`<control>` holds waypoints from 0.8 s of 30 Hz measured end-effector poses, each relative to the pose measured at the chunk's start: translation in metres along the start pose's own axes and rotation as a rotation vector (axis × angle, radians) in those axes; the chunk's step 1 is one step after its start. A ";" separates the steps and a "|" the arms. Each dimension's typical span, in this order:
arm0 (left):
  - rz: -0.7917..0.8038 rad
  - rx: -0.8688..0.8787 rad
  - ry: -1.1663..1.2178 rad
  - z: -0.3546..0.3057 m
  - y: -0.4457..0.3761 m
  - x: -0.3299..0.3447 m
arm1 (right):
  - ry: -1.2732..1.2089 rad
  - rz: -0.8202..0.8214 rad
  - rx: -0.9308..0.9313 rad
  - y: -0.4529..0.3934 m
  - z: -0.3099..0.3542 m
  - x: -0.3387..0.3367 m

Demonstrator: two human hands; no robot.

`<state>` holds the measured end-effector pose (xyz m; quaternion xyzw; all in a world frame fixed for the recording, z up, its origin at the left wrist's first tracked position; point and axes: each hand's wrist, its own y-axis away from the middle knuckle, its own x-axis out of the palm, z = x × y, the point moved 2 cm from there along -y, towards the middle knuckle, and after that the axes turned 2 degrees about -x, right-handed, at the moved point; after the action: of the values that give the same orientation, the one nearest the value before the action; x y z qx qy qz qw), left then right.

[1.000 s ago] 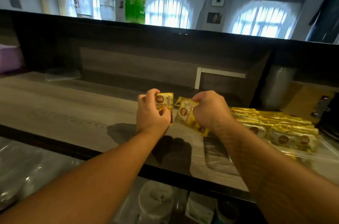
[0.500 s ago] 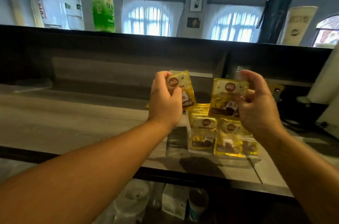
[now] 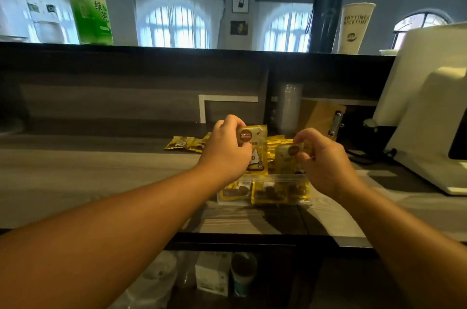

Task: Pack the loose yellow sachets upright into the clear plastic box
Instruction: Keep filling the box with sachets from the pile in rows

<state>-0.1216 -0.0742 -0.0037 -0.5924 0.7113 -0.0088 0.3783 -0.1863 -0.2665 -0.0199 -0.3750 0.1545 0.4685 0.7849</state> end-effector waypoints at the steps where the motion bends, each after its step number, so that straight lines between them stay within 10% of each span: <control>1: 0.015 0.002 -0.011 0.000 0.001 0.002 | 0.081 0.010 -0.017 0.000 -0.002 0.001; 14: 0.220 0.055 -0.246 -0.003 0.002 0.011 | 0.322 -0.050 -0.041 -0.003 -0.008 0.004; 24: 0.332 0.245 -1.003 -0.018 -0.023 0.012 | 0.499 0.177 -0.102 -0.028 -0.006 -0.002</control>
<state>-0.1130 -0.0989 0.0137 -0.3549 0.5213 0.2522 0.7340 -0.1626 -0.2799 -0.0104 -0.5029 0.3517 0.4357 0.6584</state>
